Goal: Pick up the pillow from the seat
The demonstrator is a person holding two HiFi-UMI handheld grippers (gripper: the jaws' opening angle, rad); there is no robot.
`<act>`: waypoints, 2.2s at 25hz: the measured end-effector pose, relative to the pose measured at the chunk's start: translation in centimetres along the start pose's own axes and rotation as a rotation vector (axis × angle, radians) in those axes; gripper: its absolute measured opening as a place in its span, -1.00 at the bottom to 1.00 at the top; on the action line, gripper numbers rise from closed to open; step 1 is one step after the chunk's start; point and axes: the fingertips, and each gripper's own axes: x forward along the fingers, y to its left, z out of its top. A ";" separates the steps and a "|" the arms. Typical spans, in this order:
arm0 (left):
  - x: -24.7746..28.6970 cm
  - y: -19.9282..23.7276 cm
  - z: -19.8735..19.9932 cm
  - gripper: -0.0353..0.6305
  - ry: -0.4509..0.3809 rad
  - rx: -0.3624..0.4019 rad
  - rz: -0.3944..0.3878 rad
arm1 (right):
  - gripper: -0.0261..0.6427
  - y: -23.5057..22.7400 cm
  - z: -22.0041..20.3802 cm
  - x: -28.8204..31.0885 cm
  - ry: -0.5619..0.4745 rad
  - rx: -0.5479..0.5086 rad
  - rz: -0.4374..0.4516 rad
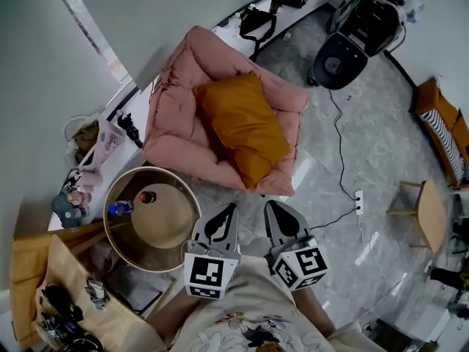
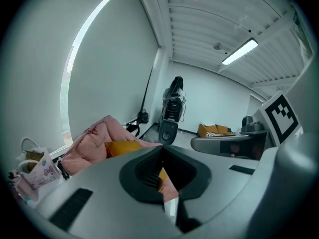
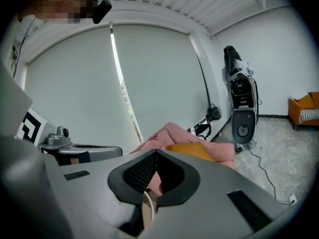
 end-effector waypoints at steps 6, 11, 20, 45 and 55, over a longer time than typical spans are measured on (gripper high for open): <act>-0.1 1.9 -0.1 -0.88 0.001 0.010 -0.013 | -0.87 0.9 -0.2 1.8 0.036 0.018 0.000; 0.6 3.0 -0.5 -0.88 0.021 -0.010 -0.005 | -0.87 1.3 0.3 2.7 0.042 -0.026 -0.007; 3.3 4.5 0.0 -0.88 0.047 -0.044 0.031 | -0.87 -1.3 1.3 4.6 0.052 -0.007 -0.009; 19.6 7.5 0.0 -0.60 0.205 -0.159 0.231 | -0.86 -15.1 6.5 17.7 0.154 -0.110 0.233; 23.2 9.3 -4.2 -0.42 0.242 -0.307 0.284 | -0.86 -17.2 6.6 22.0 0.188 -0.198 0.298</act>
